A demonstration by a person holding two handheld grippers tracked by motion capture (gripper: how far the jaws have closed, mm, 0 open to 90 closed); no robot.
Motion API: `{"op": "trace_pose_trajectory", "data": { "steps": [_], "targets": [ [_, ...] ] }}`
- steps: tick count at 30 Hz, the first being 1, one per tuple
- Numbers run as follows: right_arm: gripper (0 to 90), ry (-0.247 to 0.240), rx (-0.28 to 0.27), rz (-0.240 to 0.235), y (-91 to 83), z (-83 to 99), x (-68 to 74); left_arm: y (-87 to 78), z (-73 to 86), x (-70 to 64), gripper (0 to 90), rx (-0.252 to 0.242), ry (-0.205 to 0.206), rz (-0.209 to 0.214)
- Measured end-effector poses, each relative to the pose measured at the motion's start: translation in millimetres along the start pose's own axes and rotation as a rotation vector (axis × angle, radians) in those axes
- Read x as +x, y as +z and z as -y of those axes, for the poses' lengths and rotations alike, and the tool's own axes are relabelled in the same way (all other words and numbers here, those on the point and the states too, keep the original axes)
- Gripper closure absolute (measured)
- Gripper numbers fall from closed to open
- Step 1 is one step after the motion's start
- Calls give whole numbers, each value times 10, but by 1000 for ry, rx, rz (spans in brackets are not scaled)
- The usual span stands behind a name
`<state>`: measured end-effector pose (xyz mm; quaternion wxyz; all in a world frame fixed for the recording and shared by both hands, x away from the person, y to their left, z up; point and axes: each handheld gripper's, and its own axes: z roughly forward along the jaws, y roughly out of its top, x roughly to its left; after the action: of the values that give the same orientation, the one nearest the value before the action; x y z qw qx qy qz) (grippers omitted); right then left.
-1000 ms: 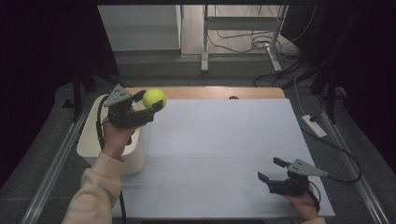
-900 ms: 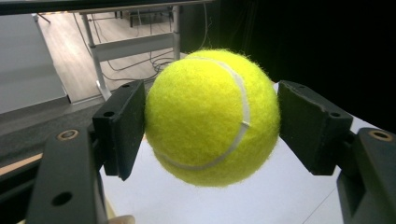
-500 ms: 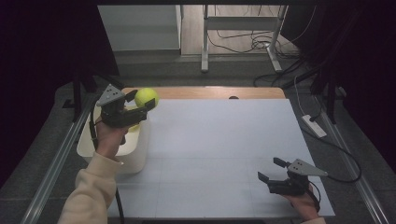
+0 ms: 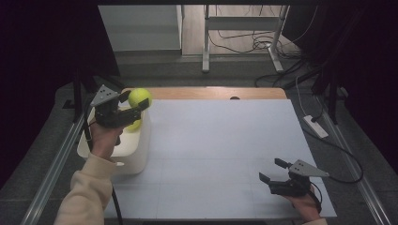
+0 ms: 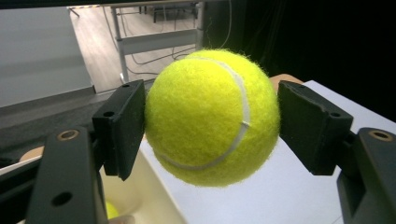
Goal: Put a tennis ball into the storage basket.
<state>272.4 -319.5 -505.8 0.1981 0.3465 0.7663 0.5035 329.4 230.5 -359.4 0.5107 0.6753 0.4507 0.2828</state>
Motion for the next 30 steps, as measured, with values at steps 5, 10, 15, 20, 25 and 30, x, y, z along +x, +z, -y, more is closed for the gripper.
{"op": "trace_pose_trajectory", "data": {
  "steps": [5,10,15,20,25,30],
  "targets": [
    [120,2,-2,-2,2,-1,-3,-19,24,81,277,11,-8,-24],
    [120,-2,-1,-1,4,0,0,-16,43,118,277,23,-7,-39],
    [120,-3,-1,-1,3,0,2,-25,65,177,277,36,-9,-56],
    [120,-4,0,-3,4,0,4,-32,93,232,276,52,-14,-76],
    [120,-6,2,-2,5,-2,5,-36,114,268,276,67,-14,-87],
    [120,-4,0,-2,5,-1,3,-37,121,313,276,84,-15,-93]
  ]
}}
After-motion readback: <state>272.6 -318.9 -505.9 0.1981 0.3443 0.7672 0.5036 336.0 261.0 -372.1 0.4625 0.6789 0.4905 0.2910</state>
